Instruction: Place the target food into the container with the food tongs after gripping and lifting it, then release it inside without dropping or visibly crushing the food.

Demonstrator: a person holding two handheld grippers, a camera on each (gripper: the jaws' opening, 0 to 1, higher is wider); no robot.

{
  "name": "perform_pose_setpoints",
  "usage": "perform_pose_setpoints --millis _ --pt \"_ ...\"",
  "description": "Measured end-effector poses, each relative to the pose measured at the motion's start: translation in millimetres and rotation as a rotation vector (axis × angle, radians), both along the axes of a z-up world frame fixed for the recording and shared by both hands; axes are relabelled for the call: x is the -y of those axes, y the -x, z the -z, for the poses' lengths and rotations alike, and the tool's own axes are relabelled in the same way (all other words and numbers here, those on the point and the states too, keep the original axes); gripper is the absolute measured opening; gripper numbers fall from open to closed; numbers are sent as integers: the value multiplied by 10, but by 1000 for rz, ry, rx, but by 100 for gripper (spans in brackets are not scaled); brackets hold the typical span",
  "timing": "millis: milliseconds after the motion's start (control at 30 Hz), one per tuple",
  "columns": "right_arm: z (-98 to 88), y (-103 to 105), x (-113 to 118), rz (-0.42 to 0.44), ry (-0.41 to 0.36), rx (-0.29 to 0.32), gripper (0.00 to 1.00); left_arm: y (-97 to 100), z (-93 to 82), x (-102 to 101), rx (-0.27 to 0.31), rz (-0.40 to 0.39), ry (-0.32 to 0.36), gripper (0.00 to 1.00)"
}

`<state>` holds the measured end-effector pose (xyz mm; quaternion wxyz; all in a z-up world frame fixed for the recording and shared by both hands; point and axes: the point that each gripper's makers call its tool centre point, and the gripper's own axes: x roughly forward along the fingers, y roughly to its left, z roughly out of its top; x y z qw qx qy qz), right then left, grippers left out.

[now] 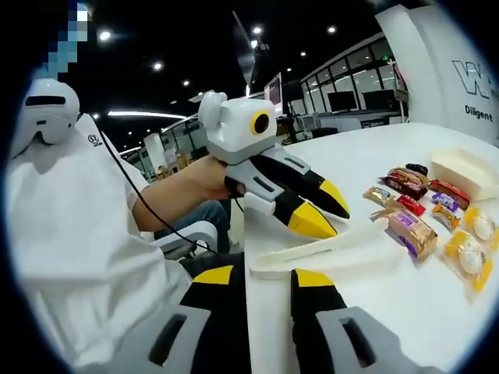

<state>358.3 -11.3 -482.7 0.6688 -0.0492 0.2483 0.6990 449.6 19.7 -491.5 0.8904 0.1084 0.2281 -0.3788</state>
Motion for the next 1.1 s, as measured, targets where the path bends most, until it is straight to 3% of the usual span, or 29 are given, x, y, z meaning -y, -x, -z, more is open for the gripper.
perform_pose_setpoints --millis 600,767,867,1100 --pt "3 -19 -117 -12 -12 6 24 -87 2 61 -3 18 2 19" --pt "-12 -22 -71 -18 -9 18 27 -100 -30 -31 -3 -9 32 24" --pt "-43 -93 10 -6 -9 40 27 -74 -50 -106 -4 -23 41 24" --pt "-160 -396 198 56 -30 100 28 142 -197 -193 -15 -39 149 27"
